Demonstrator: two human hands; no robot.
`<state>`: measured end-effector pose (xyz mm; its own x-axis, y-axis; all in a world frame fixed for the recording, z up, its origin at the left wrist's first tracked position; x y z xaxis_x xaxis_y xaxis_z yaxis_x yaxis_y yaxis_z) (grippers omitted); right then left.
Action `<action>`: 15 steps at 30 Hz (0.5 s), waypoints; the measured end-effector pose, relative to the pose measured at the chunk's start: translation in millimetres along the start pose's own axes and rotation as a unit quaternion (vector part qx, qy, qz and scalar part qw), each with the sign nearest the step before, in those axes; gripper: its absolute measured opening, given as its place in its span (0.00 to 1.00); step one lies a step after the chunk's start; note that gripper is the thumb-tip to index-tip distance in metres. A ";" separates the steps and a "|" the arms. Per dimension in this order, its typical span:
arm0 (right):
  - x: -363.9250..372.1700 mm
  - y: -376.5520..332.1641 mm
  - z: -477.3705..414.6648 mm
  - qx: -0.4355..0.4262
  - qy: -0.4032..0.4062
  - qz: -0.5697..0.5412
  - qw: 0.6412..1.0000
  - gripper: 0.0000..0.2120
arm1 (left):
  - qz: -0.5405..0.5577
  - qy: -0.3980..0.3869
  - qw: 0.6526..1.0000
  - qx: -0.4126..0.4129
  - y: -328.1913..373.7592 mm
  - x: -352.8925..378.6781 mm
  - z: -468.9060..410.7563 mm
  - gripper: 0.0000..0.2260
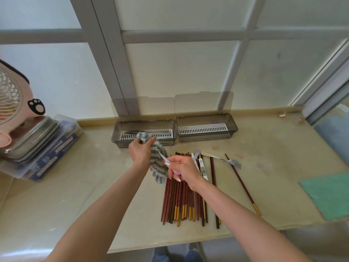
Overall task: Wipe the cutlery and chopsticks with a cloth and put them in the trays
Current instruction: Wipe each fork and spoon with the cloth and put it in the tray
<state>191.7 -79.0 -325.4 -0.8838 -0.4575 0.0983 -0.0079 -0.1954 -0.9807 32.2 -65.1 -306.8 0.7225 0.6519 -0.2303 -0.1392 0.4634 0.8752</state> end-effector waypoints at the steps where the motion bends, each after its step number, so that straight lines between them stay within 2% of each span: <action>1: 0.5 -4.2 -2.0 -0.004 -0.001 0.007 1.000 0.07 | -0.002 0.021 1.000 0.006 3.9 -2.6 -1.4 0.14; 4: 3.1 -13.0 -7.8 -0.014 -0.007 0.025 1.000 0.09 | 0.009 0.065 0.998 0.012 11.1 -10.9 -6.6 0.16; 9: 4.2 -21.4 -6.9 -0.043 0.008 0.048 0.998 0.06 | 0.068 0.110 0.991 0.021 12.2 -22.2 -12.7 0.13; 13: -5.4 -21.2 -8.5 -0.069 0.070 0.058 0.993 0.05 | 0.133 0.063 0.988 -0.047 3.6 -22.9 -19.2 0.14; 15: -6.5 -21.3 -8.8 -0.077 0.095 0.061 0.991 0.05 | 0.180 -0.001 0.979 -0.093 1.1 -16.1 -16.7 0.15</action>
<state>193.4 -64.3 -306.6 -0.9544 -0.2955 -0.0414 0.0459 -0.0082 -0.9989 9.1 -65.0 -309.2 0.6046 0.7926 0.0792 -0.5063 0.3057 0.8063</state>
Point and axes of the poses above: each hand's wrist, its own z-axis away from the middle knuckle, its own x-axis out of the palm, y = z × x, the point moved 5 cm from there along -z, towards the middle knuckle, and after that the axes turned 10 degrees about -x, right-handed, at the moved point
